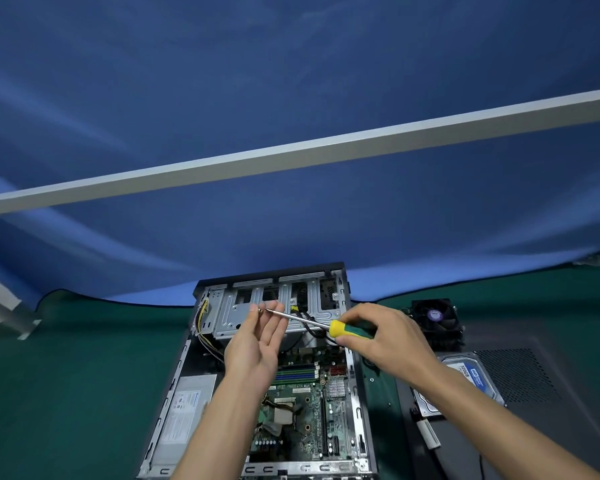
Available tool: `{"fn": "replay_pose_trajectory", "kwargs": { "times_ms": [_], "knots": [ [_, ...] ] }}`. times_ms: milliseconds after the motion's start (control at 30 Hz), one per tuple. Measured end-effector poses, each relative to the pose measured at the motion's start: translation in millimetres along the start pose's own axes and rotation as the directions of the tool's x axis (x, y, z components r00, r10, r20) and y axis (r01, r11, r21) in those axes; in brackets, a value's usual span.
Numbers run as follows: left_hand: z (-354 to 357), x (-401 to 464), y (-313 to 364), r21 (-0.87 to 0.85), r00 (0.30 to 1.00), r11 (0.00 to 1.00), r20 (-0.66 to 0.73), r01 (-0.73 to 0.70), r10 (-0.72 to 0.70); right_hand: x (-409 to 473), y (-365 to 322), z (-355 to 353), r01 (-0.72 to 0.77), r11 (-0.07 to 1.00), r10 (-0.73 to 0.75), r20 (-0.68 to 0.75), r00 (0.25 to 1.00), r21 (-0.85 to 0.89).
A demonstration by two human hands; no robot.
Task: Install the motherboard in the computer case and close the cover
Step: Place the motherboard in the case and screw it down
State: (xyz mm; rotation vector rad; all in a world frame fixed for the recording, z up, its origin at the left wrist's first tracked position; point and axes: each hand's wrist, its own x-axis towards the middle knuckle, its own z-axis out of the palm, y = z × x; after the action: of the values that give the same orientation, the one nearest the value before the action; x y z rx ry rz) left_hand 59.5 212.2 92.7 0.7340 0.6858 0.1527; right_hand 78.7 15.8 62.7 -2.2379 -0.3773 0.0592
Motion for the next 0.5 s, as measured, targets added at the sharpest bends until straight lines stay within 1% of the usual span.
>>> {"fn": "replay_pose_trajectory", "kwargs": {
  "times_ms": [133,333,400,500],
  "knots": [
    [-1.3,1.4,-1.0,0.027,1.000,0.999,-0.004,-0.018,0.019,-0.9,-1.8,1.6,-0.017,1.000,0.017,0.008,1.000,0.001],
    [-16.7,8.3,2.3,0.086,0.996,0.994,-0.054,-0.067,0.072,-1.0,-17.5,11.7,-0.041,0.999,0.042,0.025,0.999,-0.035],
    [-25.8,12.3,7.4,0.102,0.994,0.991,-0.068,-0.083,0.090,1.8,-27.3,17.3,-0.070,0.995,0.073,0.046,0.996,-0.067],
    [-39.5,19.9,17.7,0.083,0.992,0.992,-0.071,-0.096,0.102,12.5,-45.4,27.6,-0.136,0.985,0.145,0.087,0.986,-0.102]
  ]
}}
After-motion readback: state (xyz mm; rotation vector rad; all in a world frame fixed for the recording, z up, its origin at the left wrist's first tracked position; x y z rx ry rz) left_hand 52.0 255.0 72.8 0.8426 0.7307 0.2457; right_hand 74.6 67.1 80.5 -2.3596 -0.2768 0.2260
